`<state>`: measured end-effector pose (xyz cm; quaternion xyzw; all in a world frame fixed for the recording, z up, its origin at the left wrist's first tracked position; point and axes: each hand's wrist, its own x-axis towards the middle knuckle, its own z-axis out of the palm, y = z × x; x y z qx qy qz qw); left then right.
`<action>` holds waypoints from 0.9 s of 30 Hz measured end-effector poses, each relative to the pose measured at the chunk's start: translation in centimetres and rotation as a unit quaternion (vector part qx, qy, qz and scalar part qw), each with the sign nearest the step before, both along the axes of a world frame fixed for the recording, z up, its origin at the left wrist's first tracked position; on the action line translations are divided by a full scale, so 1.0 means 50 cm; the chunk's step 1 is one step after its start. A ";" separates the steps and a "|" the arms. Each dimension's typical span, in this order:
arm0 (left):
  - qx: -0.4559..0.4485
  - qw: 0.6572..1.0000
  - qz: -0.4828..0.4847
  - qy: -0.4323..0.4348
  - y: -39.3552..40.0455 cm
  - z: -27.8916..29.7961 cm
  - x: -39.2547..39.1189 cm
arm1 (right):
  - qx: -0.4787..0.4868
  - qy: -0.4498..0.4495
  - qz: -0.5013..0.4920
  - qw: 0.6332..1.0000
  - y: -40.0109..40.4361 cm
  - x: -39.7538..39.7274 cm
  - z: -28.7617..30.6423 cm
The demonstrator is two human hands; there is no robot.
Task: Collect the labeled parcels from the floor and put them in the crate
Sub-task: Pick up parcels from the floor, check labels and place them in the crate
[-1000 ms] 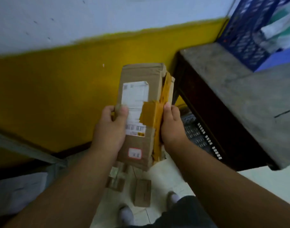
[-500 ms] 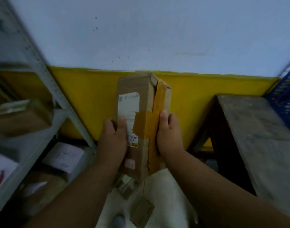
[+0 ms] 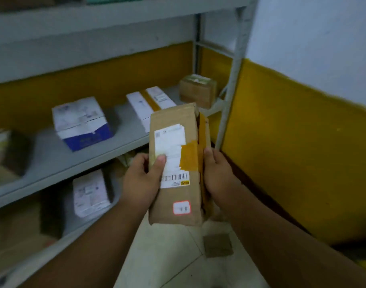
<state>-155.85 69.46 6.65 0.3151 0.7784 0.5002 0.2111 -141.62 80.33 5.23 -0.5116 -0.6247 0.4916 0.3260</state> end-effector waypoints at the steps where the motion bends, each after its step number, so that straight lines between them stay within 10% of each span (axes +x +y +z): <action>1: -0.004 1.000 0.022 0.002 -0.047 0.002 -0.028 | 0.049 -0.022 0.012 0.998 -0.033 -0.040 0.001; 5: -0.018 0.991 0.126 0.050 -0.289 -0.005 -0.158 | 0.181 -0.102 0.081 0.975 -0.224 -0.222 -0.010; 13: -0.098 0.925 0.333 0.151 -0.828 -0.006 -0.363 | -0.101 0.061 0.342 0.932 -0.757 -0.515 -0.006; 27: -0.124 0.864 0.488 0.011 -1.212 -0.064 -0.409 | 0.118 -0.029 0.554 0.824 -1.090 -0.703 -0.079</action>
